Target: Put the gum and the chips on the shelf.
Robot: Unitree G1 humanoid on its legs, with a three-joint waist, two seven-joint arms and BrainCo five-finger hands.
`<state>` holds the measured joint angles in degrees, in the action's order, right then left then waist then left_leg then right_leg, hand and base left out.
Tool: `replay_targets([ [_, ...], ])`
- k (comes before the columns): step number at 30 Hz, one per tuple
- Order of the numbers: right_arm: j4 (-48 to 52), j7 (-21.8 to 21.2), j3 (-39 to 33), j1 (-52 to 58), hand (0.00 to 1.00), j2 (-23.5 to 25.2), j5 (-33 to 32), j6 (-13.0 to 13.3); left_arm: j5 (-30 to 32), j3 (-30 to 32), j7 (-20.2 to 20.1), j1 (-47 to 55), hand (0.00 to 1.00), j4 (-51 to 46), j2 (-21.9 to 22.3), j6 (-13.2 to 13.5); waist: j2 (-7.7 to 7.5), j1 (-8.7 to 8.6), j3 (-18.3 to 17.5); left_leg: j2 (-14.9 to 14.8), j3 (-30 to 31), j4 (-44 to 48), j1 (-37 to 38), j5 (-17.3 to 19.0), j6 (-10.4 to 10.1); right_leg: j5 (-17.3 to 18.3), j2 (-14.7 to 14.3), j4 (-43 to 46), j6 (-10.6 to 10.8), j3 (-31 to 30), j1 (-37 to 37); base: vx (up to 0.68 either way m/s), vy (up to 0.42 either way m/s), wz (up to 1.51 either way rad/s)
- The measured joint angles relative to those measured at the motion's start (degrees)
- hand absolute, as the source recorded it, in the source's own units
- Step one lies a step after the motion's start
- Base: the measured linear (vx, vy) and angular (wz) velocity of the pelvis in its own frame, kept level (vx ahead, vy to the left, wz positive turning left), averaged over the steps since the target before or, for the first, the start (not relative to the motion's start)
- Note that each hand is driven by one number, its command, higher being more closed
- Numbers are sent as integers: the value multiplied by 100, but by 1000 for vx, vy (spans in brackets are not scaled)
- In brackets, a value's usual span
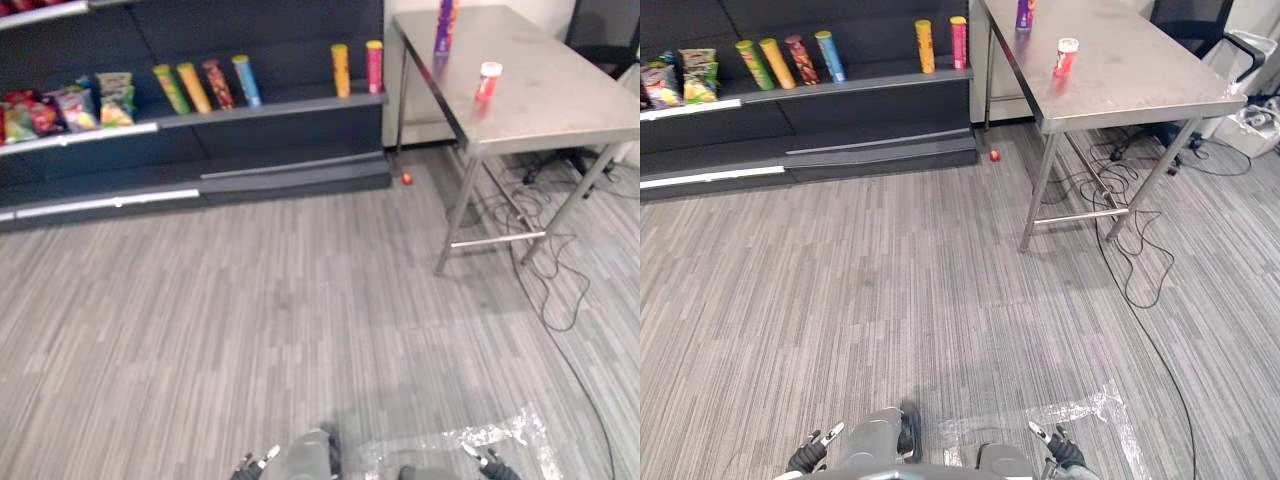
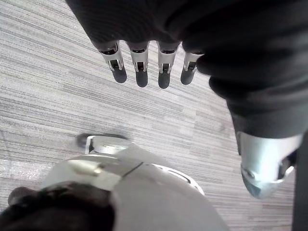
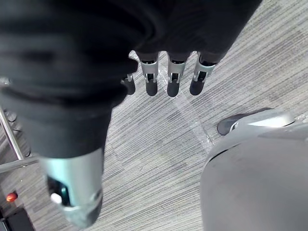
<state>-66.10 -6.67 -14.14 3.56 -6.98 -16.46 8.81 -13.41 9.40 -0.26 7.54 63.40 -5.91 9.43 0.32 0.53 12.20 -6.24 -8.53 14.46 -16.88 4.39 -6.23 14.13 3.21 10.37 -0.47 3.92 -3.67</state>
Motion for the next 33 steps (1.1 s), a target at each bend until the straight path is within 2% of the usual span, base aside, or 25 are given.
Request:
replay_targets([
  [1,7,21,4,-33,0,-11,1,3,0,2,9,-12,0,-1,40,1,76,25,23,-83,89,-651,4,-282,-26,54,-25,-99,85,-104,-119,364,260,-35],
  [3,0,33,134,-59,0,-106,4,2,-8,9,22,-50,0,-4,120,3,226,134,64,-309,125,-942,-57,-563,-61,178,-71,-236,269,-326,-348,457,383,-60],
  [4,-5,38,180,-121,0,-86,10,-1,-6,9,24,-34,0,-8,95,5,190,167,25,-237,21,-613,-107,-998,66,310,93,-276,337,-478,-405,452,391,-67],
  [5,-8,36,182,-186,0,-52,13,-1,-4,7,26,-49,0,-10,76,6,123,199,11,-162,-55,-431,-129,-1015,109,357,220,-327,335,-557,-440,487,342,-62],
  [6,-21,26,170,-288,0,11,14,3,-1,4,43,-74,0,-16,-16,15,-56,192,-50,-9,-213,-63,-292,-665,361,275,434,-338,313,-646,-418,500,297,-45],
  [7,-10,19,170,-346,0,46,20,10,4,-2,53,-116,0,-11,-78,11,-142,186,-99,110,-355,205,-389,-436,487,102,635,-256,478,-736,-322,500,294,-33],
  [9,-14,20,146,-345,0,47,20,9,2,-8,64,-115,0,1,-96,9,-193,175,-152,265,-497,429,-354,-206,701,-47,804,-51,663,-841,-286,478,303,-8],
  [11,-8,16,101,-234,0,52,87,4,14,-25,123,-114,0,2,-102,10,-200,189,-210,478,-621,463,-33,154,908,-336,946,949,769,-1071,23,578,343,-8],
  [13,-4,15,117,-104,0,103,94,-1,69,-230,125,-85,0,-16,-145,9,-193,127,-240,595,-653,285,622,515,1044,-1640,948,3195,910,-1087,869,549,311,-3],
  [14,-1,12,122,-63,0,134,178,1,86,-355,116,-81,0,-19,-197,7,-204,104,-245,650,-645,208,906,584,1111,-1774,943,4089,1064,-1047,1184,362,190,7],
  [15,19,2,112,-50,0,131,189,7,100,-407,112,-81,0,-23,-208,8,-204,96,-244,678,-638,149,1065,596,1129,-1771,933,4480,1064,-1019,1336,421,155,9],
  [16,44,5,105,-42,0,87,214,10,118,-520,105,-82,0,-30,-213,7,-176,63,-223,736,-559,-71,1520,626,1177,-1594,852,5216,967,-779,1660,336,91,7],
  [17,63,5,105,-20,0,69,215,15,118,-562,106,-83,0,-23,-214,7,-142,54,-203,754,-480,-233,1759,660,1200,-1430,833,5367,908,-623,1744,400,75,5],
  [18,108,3,105,11,0,39,217,27,125,-638,104,-81,0,-1,-214,0,-44,44,-136,778,-424,-579,2235,697,1196,-1029,810,5428,720,-256,1868,302,21,11],
  [19,111,3,101,12,0,29,219,23,126,-678,103,-77,0,1,-205,-1,-50,-29,-132,781,-333,-757,2561,722,1192,-664,765,5219,564,89,1989,293,3,22],
  [21,103,-7,100,67,0,46,251,19,126,-664,97,-125,0,3,-196,3,-43,-152,-122,731,-170,-852,2798,811,1143,-467,665,4544,412,443,2167,251,-68,48],
  [23,80,1,16,179,0,100,249,11,129,-473,36,-246,0,7,-109,3,-19,-207,-116,578,97,-817,2879,1037,980,-564,378,2470,474,528,2357,295,-140,62],
  [24,57,7,-83,212,0,134,246,8,128,-418,32,-270,0,17,-95,3,-15,-205,-110,543,156,-829,2920,1070,937,-642,331,1864,513,503,2343,381,-178,47],
  [25,19,15,-206,259,0,188,243,-4,133,-322,13,-280,0,21,-52,4,-24,-192,-111,480,261,-840,3017,1153,822,-948,274,796,524,426,2332,450,-214,42],
  [27,2,13,-389,299,0,267,251,-15,144,-152,4,-278,0,36,-18,3,-68,-208,-94,350,469,-859,3205,1393,596,-1412,257,-228,576,176,2274,514,-271,50],
  [28,6,10,-413,323,0,259,252,-18,162,-74,5,-279,0,46,21,0,-68,-208,-99,264,511,-878,3313,1464,557,-1725,204,-120,572,212,2232,496,-270,51],
  [29,15,13,-536,343,0,274,253,-12,269,68,5,-270,0,68,109,0,58,-207,-89,117,601,-860,3446,1505,491,-1843,90,282,544,260,2257,403,-213,49],
  [30,17,16,-627,339,0,264,253,-5,316,88,2,-306,0,68,217,1,136,-209,-98,5,642,-743,3473,1450,409,-1691,35,551,316,353,2274,519,-273,44],
  [31,26,18,-669,314,0,231,251,-5,323,165,1,-325,0,36,363,10,218,-178,-111,-144,631,-547,3478,1301,213,-1457,-55,762,118,438,2234,403,-215,24],
  [33,121,16,-683,286,0,246,251,8,327,183,-3,-336,0,28,423,7,235,-201,-133,-272,760,135,3237,1099,77,-1152,-136,981,11,564,2128,534,-309,12],
])
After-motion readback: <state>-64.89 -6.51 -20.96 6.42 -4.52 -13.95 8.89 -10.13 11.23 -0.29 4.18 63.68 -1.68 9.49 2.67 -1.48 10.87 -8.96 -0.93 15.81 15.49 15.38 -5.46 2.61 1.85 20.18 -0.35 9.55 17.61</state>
